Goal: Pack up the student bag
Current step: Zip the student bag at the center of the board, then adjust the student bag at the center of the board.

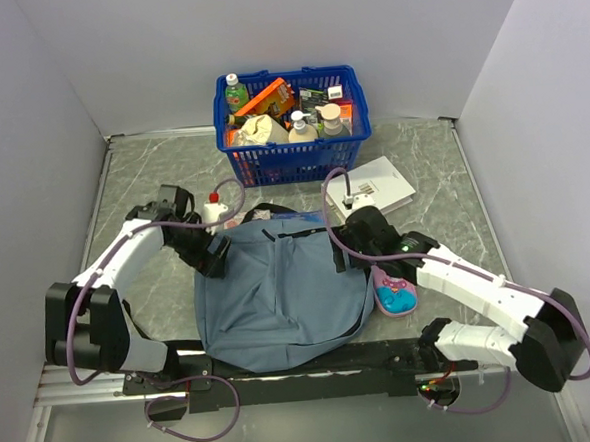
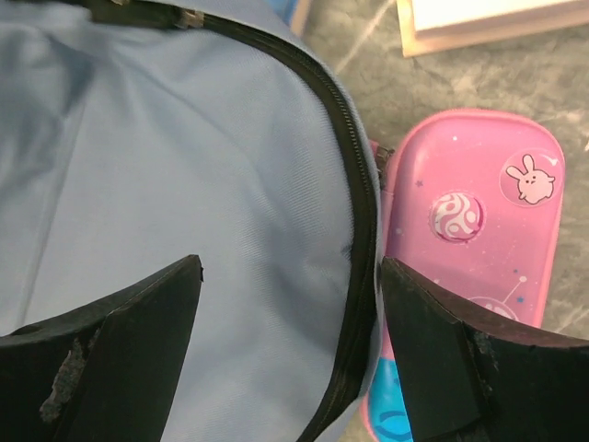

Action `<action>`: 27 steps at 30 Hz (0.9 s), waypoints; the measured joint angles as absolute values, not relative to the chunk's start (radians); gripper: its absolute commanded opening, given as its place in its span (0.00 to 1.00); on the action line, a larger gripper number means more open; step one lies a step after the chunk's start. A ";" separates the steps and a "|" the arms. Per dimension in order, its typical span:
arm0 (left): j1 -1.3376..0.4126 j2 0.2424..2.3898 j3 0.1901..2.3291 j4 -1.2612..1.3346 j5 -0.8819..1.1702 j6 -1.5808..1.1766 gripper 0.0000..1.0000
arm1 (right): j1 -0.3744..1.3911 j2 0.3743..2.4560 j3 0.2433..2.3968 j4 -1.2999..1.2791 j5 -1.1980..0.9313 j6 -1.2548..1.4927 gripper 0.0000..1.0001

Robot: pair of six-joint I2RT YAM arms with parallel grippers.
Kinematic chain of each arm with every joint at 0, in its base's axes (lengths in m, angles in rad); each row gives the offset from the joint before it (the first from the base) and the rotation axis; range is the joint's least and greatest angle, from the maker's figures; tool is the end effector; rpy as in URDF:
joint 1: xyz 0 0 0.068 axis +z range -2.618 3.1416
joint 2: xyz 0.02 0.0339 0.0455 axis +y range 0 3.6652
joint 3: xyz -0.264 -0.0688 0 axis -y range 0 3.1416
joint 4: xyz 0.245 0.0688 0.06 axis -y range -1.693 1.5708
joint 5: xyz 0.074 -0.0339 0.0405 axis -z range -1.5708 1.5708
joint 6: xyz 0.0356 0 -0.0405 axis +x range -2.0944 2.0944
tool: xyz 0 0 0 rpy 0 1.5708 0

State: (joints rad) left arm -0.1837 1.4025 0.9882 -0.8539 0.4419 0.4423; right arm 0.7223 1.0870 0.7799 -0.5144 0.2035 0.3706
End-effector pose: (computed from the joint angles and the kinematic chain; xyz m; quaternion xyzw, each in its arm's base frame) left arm 0.2488 -0.0617 0.2287 0.3284 0.9075 -0.1959 0.1738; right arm 0.1721 0.1420 0.2506 -0.1254 0.9180 0.1084 0.3602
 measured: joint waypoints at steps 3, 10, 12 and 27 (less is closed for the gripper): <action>-0.184 1.396 0.923 -0.823 0.418 0.446 0.96 | 0.697 1.136 0.782 -0.524 0.208 0.350 0.81; -0.184 1.390 0.885 -0.747 0.420 0.450 0.56 | 0.640 1.190 0.785 -0.532 0.189 0.337 0.39; -0.183 1.375 0.880 -0.714 0.428 0.440 0.34 | 0.641 1.190 0.785 -0.527 0.161 0.342 0.19; -0.147 1.487 1.451 -0.782 0.426 0.323 0.06 | 0.737 1.007 0.939 -0.566 0.010 0.377 0.00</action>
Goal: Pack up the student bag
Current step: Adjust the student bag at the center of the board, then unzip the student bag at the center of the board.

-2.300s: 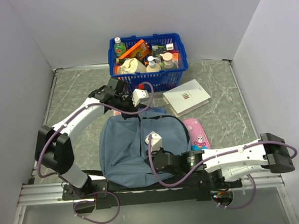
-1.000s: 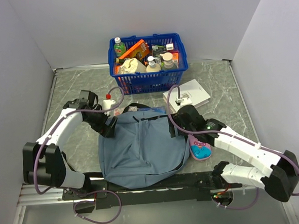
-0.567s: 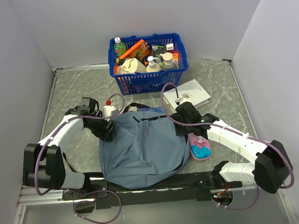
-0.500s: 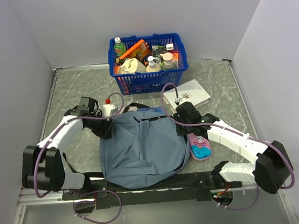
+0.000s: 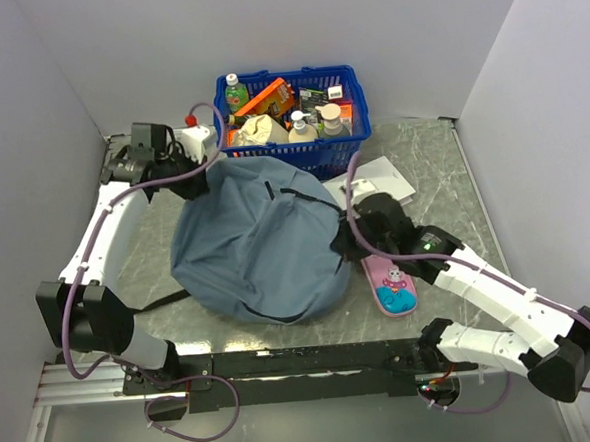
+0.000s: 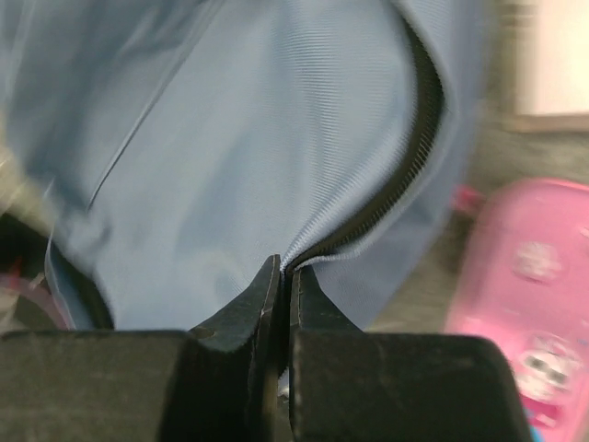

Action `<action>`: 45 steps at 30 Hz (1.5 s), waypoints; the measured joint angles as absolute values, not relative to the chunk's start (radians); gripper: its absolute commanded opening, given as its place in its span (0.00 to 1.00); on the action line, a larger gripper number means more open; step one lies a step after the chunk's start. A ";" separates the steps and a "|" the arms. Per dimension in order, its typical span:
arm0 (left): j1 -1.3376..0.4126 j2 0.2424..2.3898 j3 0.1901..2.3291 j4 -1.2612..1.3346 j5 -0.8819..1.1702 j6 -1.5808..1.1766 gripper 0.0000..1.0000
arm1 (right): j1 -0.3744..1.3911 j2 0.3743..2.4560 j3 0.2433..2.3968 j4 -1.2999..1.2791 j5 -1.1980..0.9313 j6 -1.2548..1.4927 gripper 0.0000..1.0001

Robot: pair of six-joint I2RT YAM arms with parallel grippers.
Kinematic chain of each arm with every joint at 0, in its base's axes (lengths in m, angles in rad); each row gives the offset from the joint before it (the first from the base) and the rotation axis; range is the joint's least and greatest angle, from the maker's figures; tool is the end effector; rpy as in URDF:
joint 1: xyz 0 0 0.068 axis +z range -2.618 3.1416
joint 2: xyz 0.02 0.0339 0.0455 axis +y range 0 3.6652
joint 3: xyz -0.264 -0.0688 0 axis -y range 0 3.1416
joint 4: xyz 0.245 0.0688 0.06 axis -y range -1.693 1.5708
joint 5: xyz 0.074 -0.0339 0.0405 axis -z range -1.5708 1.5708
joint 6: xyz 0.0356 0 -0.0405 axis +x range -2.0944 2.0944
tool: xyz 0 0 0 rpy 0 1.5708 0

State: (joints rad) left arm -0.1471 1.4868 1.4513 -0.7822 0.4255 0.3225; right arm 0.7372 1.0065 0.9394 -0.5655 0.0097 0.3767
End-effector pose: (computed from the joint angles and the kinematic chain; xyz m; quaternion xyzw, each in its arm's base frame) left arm 0.3120 -0.0611 0.3502 0.2870 0.8660 -0.1641 0.3752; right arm 0.1599 0.1447 0.3152 -0.1578 0.8779 0.2353 0.3860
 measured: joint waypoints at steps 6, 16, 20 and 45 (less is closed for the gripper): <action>-0.128 1.504 1.536 -0.830 0.338 0.320 0.14 | 0.975 1.109 0.956 -0.500 -0.017 0.445 0.15; -0.112 1.579 1.391 -0.758 0.310 0.331 0.81 | 1.123 1.342 0.927 -0.406 -0.056 0.539 0.68; -0.087 1.583 1.401 -0.794 0.366 0.355 0.82 | 1.103 1.284 0.928 -0.441 -0.012 0.515 0.69; -0.600 1.372 0.969 -0.637 0.592 0.282 0.67 | 0.933 1.206 0.701 -0.250 0.036 0.536 0.26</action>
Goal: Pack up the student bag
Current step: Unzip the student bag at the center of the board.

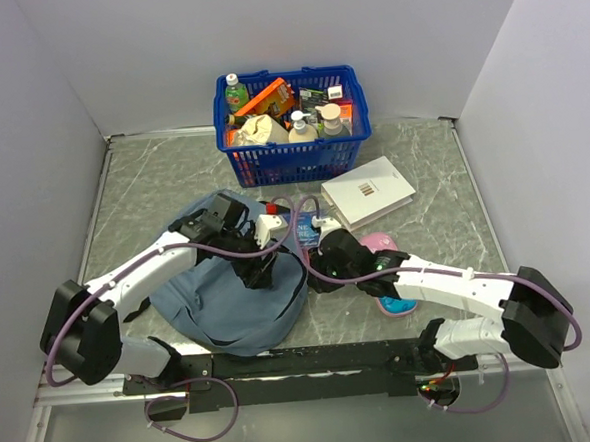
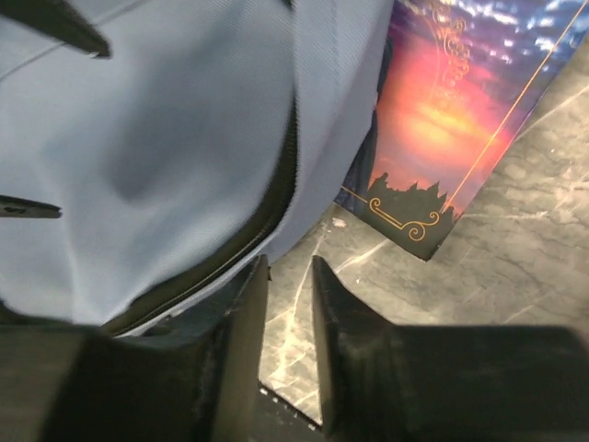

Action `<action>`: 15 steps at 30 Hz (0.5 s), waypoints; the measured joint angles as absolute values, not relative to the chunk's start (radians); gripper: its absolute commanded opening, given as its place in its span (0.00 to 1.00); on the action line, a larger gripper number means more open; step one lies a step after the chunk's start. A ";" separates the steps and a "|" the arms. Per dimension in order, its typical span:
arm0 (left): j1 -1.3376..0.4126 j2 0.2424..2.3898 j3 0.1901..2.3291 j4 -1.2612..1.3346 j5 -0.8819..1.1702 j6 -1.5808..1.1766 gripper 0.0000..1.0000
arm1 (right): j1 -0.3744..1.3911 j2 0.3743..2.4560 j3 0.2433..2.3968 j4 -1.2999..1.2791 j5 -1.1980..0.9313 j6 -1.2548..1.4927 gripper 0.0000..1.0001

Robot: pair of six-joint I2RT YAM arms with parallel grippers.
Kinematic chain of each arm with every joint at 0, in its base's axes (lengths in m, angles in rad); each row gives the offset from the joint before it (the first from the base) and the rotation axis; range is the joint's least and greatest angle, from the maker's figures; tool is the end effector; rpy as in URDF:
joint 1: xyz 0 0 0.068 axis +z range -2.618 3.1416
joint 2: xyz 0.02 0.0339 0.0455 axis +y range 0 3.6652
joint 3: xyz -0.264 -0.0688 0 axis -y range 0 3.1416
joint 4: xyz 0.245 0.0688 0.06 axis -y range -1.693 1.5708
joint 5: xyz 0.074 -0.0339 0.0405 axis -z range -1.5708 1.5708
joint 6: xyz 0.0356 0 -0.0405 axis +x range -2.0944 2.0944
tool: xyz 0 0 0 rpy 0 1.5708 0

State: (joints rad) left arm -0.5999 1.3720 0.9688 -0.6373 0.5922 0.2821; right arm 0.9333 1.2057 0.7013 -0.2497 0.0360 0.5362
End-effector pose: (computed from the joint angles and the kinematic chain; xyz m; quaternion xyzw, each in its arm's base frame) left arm 0.2109 -0.1683 0.2420 0.4632 0.8021 -0.3177 0.2029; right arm 0.1493 0.1994 0.2192 -0.1740 0.9010 0.2539 0.3057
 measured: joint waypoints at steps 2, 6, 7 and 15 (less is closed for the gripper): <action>-0.600 1.372 0.957 -0.626 0.577 0.265 0.62 | 0.933 1.222 0.684 -0.231 0.034 0.546 0.25; -0.566 1.370 0.972 -0.588 0.523 0.245 0.67 | 0.933 1.217 0.662 -0.240 0.055 0.548 0.27; -0.540 1.370 0.984 -0.581 0.508 0.239 0.68 | 0.933 1.205 0.662 -0.246 0.066 0.538 0.30; -0.312 1.496 1.111 -0.522 0.472 0.273 0.71 | 0.903 1.155 0.849 -0.294 0.164 0.342 0.44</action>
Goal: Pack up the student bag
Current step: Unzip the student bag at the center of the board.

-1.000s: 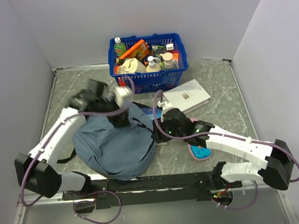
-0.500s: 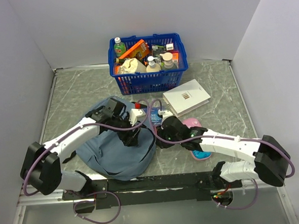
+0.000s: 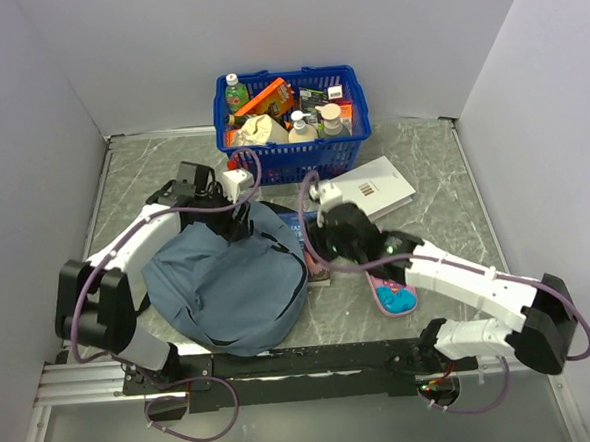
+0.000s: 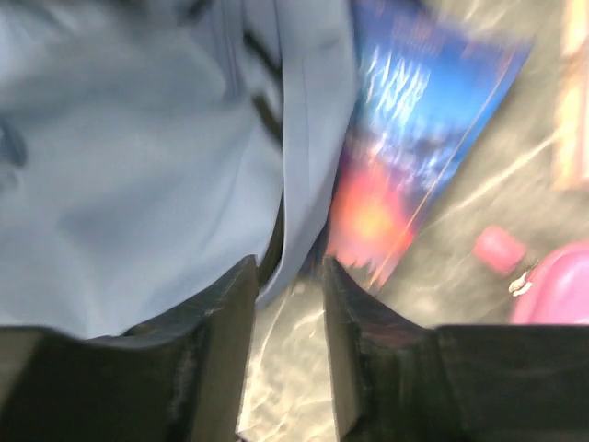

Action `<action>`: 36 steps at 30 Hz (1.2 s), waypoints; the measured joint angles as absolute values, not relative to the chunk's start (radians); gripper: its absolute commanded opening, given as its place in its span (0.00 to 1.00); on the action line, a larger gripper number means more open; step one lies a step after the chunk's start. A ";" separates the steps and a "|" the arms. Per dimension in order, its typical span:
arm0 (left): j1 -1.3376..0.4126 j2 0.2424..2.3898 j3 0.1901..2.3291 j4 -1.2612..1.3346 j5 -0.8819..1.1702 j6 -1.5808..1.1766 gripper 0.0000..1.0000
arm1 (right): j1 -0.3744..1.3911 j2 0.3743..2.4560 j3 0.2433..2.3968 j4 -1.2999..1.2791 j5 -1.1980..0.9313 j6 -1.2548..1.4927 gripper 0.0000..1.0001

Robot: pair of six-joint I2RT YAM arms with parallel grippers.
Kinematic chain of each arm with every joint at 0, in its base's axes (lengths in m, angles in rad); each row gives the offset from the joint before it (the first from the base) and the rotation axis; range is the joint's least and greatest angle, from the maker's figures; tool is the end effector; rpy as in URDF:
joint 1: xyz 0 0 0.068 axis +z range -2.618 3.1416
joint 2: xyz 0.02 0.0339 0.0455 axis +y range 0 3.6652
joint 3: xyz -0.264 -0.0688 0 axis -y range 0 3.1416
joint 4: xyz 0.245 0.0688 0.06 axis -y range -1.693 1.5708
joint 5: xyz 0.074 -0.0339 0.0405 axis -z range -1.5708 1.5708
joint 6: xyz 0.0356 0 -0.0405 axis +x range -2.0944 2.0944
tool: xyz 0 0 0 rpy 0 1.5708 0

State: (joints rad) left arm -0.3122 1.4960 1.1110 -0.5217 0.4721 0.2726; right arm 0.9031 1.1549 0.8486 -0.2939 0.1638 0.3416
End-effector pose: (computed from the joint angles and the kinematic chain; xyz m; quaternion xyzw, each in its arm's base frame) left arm 0.2948 -0.1122 0.2571 0.3379 0.8582 -0.2273 0.3125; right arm 0.1625 0.1967 0.2767 -0.2076 0.8576 0.2122 0.4199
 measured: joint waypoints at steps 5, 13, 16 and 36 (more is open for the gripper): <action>-0.320 1.542 1.060 -0.544 0.495 0.310 0.72 | 0.859 1.306 1.072 -0.314 0.148 0.204 0.47; -0.302 1.520 1.052 -0.603 0.576 0.381 0.74 | 0.854 1.427 1.112 -0.329 0.032 0.106 0.46; -0.281 1.515 1.054 -0.623 0.599 0.401 0.69 | 0.854 1.435 1.096 -0.311 -0.002 0.087 0.45; -0.248 1.587 1.078 -0.631 0.630 0.421 0.01 | 0.854 1.639 1.075 -0.119 -0.188 -0.063 0.52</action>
